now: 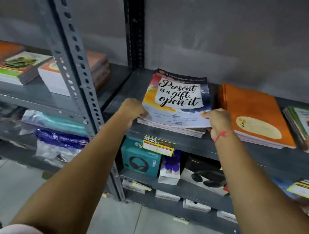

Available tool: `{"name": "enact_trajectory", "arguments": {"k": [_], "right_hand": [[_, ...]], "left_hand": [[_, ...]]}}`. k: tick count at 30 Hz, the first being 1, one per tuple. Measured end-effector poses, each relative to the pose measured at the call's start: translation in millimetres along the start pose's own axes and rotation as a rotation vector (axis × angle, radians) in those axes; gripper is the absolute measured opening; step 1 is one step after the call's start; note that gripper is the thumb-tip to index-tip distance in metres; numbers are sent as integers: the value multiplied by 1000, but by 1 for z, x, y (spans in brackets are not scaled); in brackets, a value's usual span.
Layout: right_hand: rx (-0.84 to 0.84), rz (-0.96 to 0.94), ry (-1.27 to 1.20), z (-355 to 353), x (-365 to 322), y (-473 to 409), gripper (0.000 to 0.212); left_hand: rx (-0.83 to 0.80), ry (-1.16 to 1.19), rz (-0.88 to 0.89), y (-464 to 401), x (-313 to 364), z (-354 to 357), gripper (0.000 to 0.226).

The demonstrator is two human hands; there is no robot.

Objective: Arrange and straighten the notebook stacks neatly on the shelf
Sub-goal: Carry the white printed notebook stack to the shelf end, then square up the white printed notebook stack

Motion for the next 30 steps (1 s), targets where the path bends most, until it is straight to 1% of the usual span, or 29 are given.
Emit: {"name": "enact_trajectory", "arguments": {"k": [1,3,4,5,6,7,8,9,11,12,14,17,19,20,21,23,25,27,30], "right_hand": [[2,-35,49,1,2,-1,12],[12,-72,159,2,8,-3,16],[22,-79,204,1,13,-2,16],[33,-102,223,0,17,-2,16],[49,-118,236,-3,19,-2,10],[63,-131,219,-6,20,-4,18],[69,-129,190,-8,22,-5,36],[67,-113,142,-10,24,-4,44],[52,-95,52,-10,30,-5,42],[41,-72,7,-8,35,-5,50],[13,-40,-49,-4,40,-5,58],[-15,-28,-120,5,41,-6,60],[-36,-12,-182,9,42,-8,59],[-52,-1,-200,10,42,-10,60],[-74,15,-215,12,44,-13,62],[-121,29,-239,18,44,-14,64],[-128,1,-195,21,42,-16,65],[-159,-28,-159,25,41,-16,64],[-231,-64,-132,29,37,-13,63]], "left_hand": [[12,16,-2,-2,-5,0,30],[47,53,-8,-9,-17,-1,18],[64,81,-7,-16,-25,0,16],[79,119,5,-20,-32,-1,29],[81,157,23,-24,-37,0,44],[80,190,47,-22,-38,0,60],[77,212,71,-14,-34,0,71],[70,238,91,-8,-30,0,74],[56,296,106,-3,-27,6,61],[49,329,113,-3,-26,9,56],[39,371,111,-7,-26,14,53],[19,439,75,-16,-28,19,49],[45,515,54,-26,-33,18,34],[47,532,56,-29,-32,18,30],[40,541,56,-33,-33,20,31],[22,589,66,-35,-32,20,42],[3,581,56,-38,-33,25,52],[-6,573,75,-38,-34,28,52],[-33,560,117,-37,-30,26,45]]}}
Point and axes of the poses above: each hand's wrist, its own y-axis away from the middle knuckle, its own z-axis out of the palm, x = y × z, the point moved 9 cm from there along -y, towards the middle knuckle, and after that the axes turned 2 degrees about x, right-handed, at the moved point
